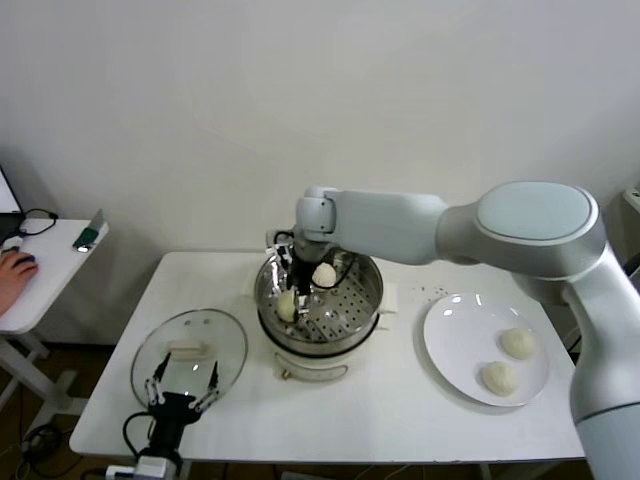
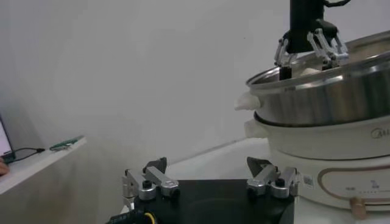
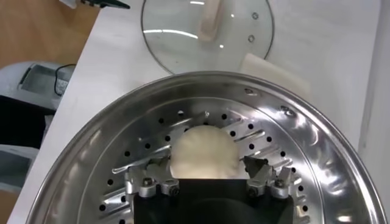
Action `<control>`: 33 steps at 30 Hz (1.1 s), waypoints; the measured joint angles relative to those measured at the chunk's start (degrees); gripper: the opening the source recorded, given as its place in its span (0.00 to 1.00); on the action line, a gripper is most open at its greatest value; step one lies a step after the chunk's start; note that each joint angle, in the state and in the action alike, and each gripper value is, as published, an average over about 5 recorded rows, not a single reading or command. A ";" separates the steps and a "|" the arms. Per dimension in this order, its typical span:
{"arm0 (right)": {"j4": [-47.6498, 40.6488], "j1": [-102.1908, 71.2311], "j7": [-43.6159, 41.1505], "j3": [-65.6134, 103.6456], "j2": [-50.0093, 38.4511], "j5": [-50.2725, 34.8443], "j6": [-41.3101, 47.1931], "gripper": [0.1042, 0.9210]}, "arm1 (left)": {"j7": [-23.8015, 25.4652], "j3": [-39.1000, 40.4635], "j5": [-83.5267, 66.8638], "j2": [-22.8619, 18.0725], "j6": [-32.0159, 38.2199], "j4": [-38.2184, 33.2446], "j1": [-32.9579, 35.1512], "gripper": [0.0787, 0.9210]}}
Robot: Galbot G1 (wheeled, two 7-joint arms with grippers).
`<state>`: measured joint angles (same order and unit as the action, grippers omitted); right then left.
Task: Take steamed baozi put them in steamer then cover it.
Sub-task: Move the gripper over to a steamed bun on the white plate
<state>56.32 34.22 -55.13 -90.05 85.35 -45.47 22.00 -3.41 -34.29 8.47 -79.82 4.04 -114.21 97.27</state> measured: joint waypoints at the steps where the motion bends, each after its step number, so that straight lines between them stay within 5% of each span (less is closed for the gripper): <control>1: 0.28 0.43 -0.26 -0.08 -0.33 0.07 -0.17 0.88 | 0.00 0.01 0.01 0.00 -0.02 0.00 -0.03 0.88; 17: 15.00 12.68 -3.94 -4.69 -18.76 3.71 -2.91 0.88 | -0.03 0.38 0.26 -0.01 -0.27 -0.14 -0.39 0.88; 33: 28.02 4.84 -5.64 -0.55 -47.07 22.90 -5.45 0.88 | -0.11 -0.25 0.26 -0.05 -0.91 -1.08 0.87 0.88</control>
<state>84.34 39.06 -60.76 -90.61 38.28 -22.56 16.54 -3.52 -34.54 8.72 -79.87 3.13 -115.29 98.14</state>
